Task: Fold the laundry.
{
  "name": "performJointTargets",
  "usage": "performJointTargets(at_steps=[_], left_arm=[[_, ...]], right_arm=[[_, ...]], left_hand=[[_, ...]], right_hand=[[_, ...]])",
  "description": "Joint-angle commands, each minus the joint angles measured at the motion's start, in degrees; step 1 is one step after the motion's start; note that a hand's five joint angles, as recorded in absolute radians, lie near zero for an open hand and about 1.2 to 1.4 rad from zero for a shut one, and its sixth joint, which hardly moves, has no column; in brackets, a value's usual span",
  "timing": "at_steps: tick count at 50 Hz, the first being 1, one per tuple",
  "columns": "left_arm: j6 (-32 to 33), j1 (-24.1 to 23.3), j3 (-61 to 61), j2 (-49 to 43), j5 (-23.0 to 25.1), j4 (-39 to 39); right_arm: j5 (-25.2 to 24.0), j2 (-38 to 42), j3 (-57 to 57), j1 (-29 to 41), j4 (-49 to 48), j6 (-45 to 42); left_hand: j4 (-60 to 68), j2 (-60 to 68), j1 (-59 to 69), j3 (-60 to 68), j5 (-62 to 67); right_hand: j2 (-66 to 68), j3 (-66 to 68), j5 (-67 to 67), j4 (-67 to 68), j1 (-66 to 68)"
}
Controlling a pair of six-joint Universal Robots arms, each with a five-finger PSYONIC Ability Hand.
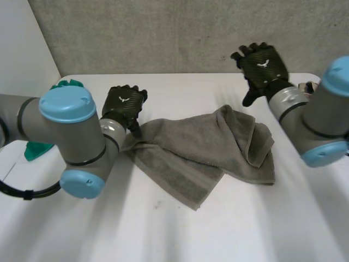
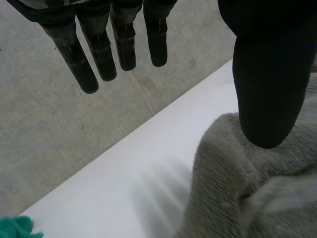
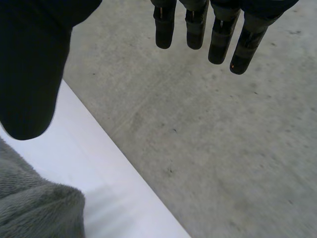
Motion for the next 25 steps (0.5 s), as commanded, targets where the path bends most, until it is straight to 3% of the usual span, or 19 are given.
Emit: performJointTargets(at_steps=[1, 3, 7, 18, 22, 25], left_arm=[[-0.1, 0.1, -10.0, 5.0, -0.4, -0.2], [-0.1, 0.5, -10.9, 5.0, -0.4, -0.2], [0.1, 3.3, -12.2, 4.8, -0.3, 0.1], [1.1, 9.5, -5.1, -4.7, 0.5, 0.3], [1.2, 9.7, -3.0, -7.2, 0.7, 0.1], [1.4, 9.8, -2.0, -8.5, 0.8, 0.2]], right_arm=[[2.0, -13.5, 11.0, -0.6, 17.5, 0.4], [1.6, -14.1, 14.4, -0.7, 24.0, 0.5], [1.5, -14.1, 21.0, -0.7, 28.2, 0.4], [1.6, -10.8, 33.1, -2.3, 6.5, 0.4], [2.3, -5.7, 32.6, -2.1, 3.3, 0.1], [2.4, -4.2, 31.5, -1.8, 1.6, -0.6]], left_hand=[[0.7, 0.4, 0.3, 0.3, 1.1], [0.7, 0.4, 0.3, 0.3, 1.1], [1.4, 1.1, 0.9, 1.0, 1.7], [3.7, 3.4, 3.3, 3.3, 4.1], [9.6, 9.3, 9.2, 9.2, 9.9], [21.5, 21.3, 21.1, 21.1, 21.9]], right_hand=[[-2.5, -2.1, -3.6, -3.3, -1.5], [-0.3, 0.1, -1.3, -1.1, 0.8], [2.1, 2.5, 1.1, 1.3, 3.1], [13.9, 14.2, 12.8, 13.1, 14.9], [18.2, 18.6, 17.2, 17.5, 19.3], [25.5, 25.8, 24.4, 24.7, 26.5]])
